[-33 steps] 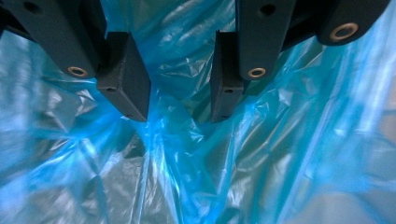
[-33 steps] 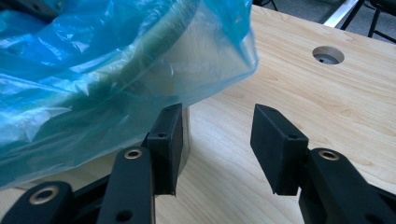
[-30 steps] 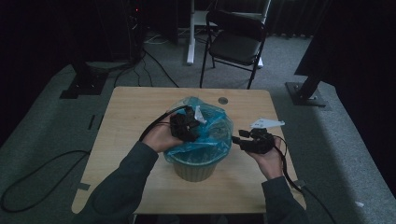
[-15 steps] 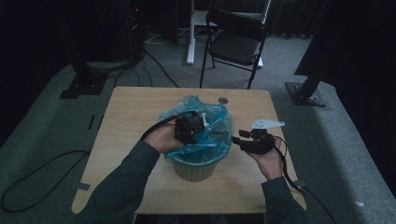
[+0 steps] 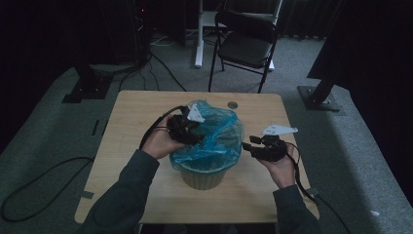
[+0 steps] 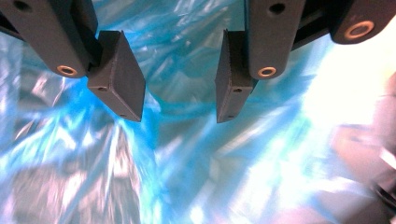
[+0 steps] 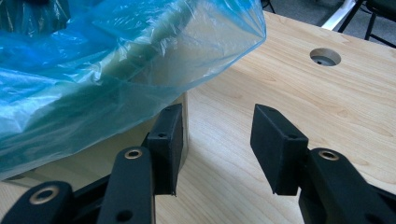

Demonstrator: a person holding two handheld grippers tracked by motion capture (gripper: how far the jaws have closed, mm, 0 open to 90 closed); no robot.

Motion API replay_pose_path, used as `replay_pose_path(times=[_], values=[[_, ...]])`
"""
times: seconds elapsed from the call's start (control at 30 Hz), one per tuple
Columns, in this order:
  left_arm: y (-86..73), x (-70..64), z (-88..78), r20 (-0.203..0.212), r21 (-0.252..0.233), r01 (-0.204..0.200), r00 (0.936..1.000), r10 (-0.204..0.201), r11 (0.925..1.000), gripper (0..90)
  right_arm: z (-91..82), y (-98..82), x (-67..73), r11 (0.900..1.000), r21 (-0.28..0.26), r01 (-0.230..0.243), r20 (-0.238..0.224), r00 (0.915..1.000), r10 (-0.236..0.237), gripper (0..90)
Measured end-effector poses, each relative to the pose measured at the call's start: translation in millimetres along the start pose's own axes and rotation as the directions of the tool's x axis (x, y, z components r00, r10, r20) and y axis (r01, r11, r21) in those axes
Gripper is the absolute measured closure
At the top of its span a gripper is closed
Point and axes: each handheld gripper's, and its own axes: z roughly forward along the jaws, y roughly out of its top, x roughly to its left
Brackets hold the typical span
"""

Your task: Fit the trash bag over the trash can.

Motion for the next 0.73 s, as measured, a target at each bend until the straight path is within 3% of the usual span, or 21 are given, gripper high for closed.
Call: replay_pose_path(times=[0.07,0.1,0.13,0.23,0.27,0.3,0.33,0.37,0.5,0.73], values=[[-4.0,2.3,-9.1,-0.028,-0.077,0.026,0.9992,-0.029,0.9967,53.2,0.4,0.1,0.1,1.0,0.0,0.001,-0.001,1.0,-0.001,53.7],[-4.0,2.3,-9.1,-0.028,-0.077,0.026,0.9992,-0.029,0.9967,53.2,0.4,0.1,0.1,1.0,0.0,0.001,-0.001,1.0,-0.001,53.7],[-7.0,4.0,-16.1,-0.039,-0.139,0.049,0.9977,-0.055,0.9891,53.2,0.4,0.2,0.3,1.0,-0.001,0.001,-0.001,1.0,-0.001,53.6],[-13.1,8.0,-26.8,-0.056,-0.239,0.098,0.9918,-0.115,0.9659,53.4,0.6,0.3,0.5,1.0,-0.003,0.001,-0.002,1.0,-0.001,53.6],[-15.3,9.6,-29.7,-0.057,-0.264,0.115,0.9892,-0.135,0.9576,53.4,0.5,0.2,0.4,1.0,-0.003,0.002,-0.001,1.0,-0.002,53.5],[-15.3,9.6,-29.7,-0.057,-0.264,0.115,0.9892,-0.135,0.9576,53.4,0.5,0.2,0.4,1.0,-0.003,0.002,-0.001,1.0,-0.002,53.5],[-19.4,12.3,-34.1,-0.059,-0.304,0.137,0.985,-0.162,0.9429,53.4,0.3,0.2,0.2,1.0,-0.004,0.002,-0.001,1.0,-0.002,53.5],[-20.7,13.2,-35.4,-0.062,-0.311,0.142,0.9836,-0.17,0.9396,53.8,0.1,0.0,-0.2,1.0,-0.005,0.001,0.0,1.0,-0.001,53.5],[-23.6,15.4,-37.6,-0.065,-0.329,0.155,0.9803,-0.187,0.9315,53.9,0.5,-0.1,-0.6,1.0,-0.002,0.0,-0.001,1.0,0.0,53.4],[-23.8,15.3,-37.6,-0.063,-0.333,0.159,0.9797,-0.19,0.9295,53.9,1.5,0.1,-1.0,1.0,0.0,0.002,-0.002,1.0,-0.002,52.9]])
